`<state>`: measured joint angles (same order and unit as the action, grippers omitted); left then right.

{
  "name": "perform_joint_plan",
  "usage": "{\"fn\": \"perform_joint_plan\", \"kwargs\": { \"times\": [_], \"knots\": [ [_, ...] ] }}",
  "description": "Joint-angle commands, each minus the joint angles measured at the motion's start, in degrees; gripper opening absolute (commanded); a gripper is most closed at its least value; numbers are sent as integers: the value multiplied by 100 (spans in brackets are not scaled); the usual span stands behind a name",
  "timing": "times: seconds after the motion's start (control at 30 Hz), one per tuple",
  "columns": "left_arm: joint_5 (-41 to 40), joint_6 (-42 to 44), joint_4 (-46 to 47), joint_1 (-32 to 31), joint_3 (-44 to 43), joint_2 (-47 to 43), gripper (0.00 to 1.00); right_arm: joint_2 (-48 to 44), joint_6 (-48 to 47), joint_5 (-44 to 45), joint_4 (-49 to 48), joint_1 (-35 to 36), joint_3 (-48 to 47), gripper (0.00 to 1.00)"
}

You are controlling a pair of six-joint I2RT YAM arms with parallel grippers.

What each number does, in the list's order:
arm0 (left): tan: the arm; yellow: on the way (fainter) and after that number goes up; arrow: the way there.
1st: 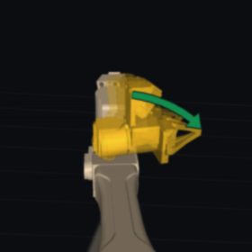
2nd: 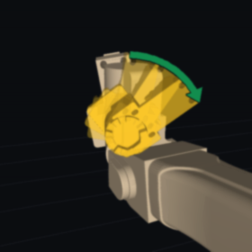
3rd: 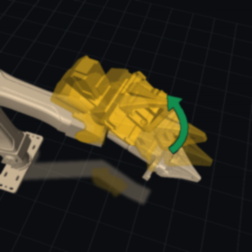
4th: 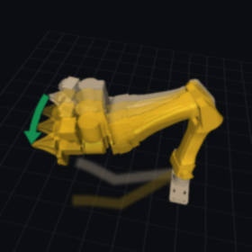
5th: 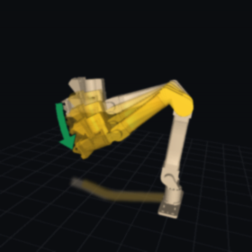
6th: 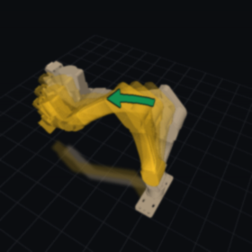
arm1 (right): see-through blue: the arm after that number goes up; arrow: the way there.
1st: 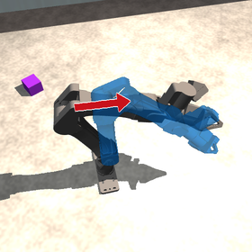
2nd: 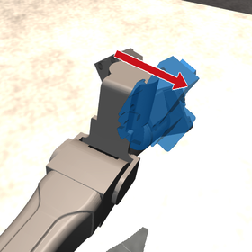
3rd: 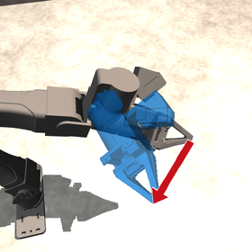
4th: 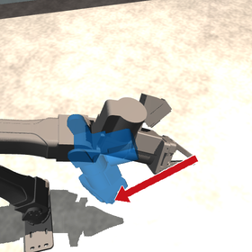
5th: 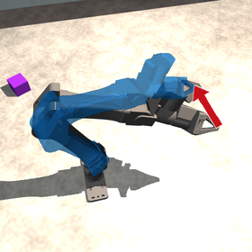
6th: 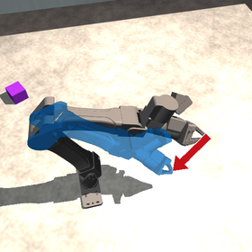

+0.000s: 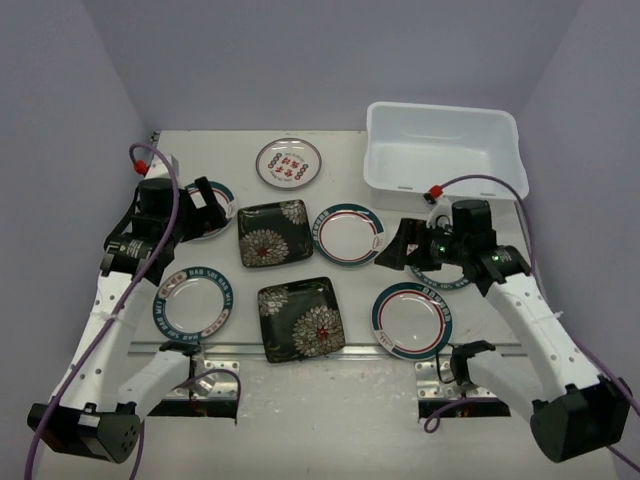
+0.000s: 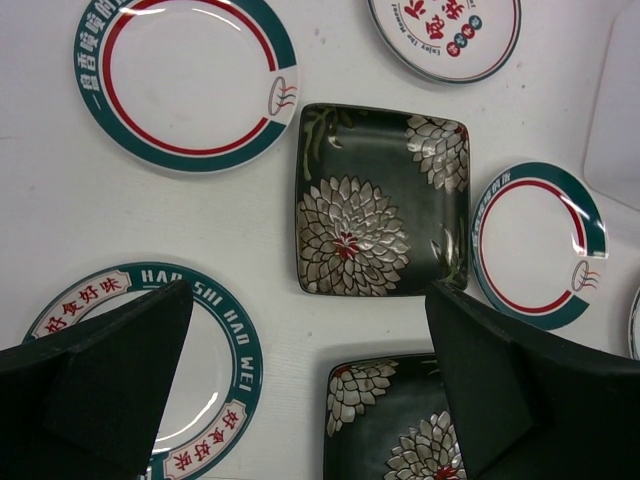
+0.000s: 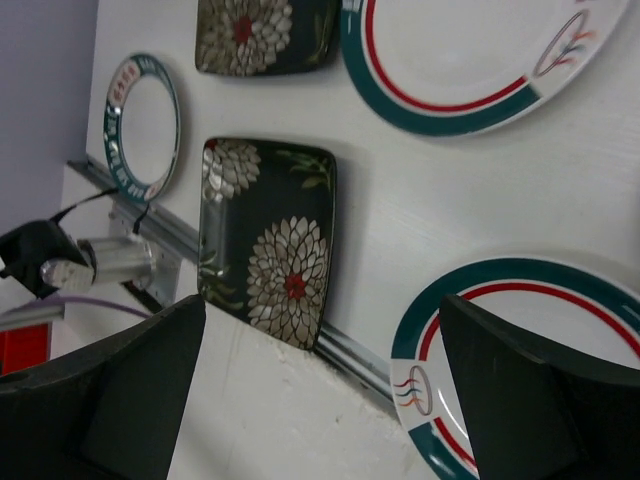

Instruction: Place the plates into the plastic bin on the countertop

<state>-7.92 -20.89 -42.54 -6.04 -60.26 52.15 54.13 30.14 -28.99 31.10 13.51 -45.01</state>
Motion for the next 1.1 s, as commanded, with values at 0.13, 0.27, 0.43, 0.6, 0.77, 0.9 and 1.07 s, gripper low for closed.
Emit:
{"fn": "perform_joint_plan", "kwargs": {
  "times": [0.13, 0.27, 0.43, 0.6, 0.77, 0.9, 1.07],
  "knots": [
    [188, -59, 308, -46, 27, 223, 100, 988, 765, 491, -1720, 1541, 908, 99],
    [319, -93, 301, -46, 259, 195, 100, 1634, 923, 536, -2407, 2176, 1095, 99],
    [397, -144, 281, -46, 440, 87, 100, 2492, 1090, 755, -3014, 2583, 1132, 95],
    [445, -92, 169, -46, 445, 28, 100, 3107, 1262, 908, -3603, 2757, 1205, 83],
    [427, -27, 3, -46, 436, -5, 100, 3790, 1419, 604, -4171, 2789, 1180, 56],
    [406, 67, -105, -46, 458, -34, 100, 4144, 1710, 378, -4713, 2789, 1403, 42],
    [344, 111, -280, -46, 523, -82, 100, 4228, 1960, 499, -5077, 2789, 1792, 15]
  ]
}}
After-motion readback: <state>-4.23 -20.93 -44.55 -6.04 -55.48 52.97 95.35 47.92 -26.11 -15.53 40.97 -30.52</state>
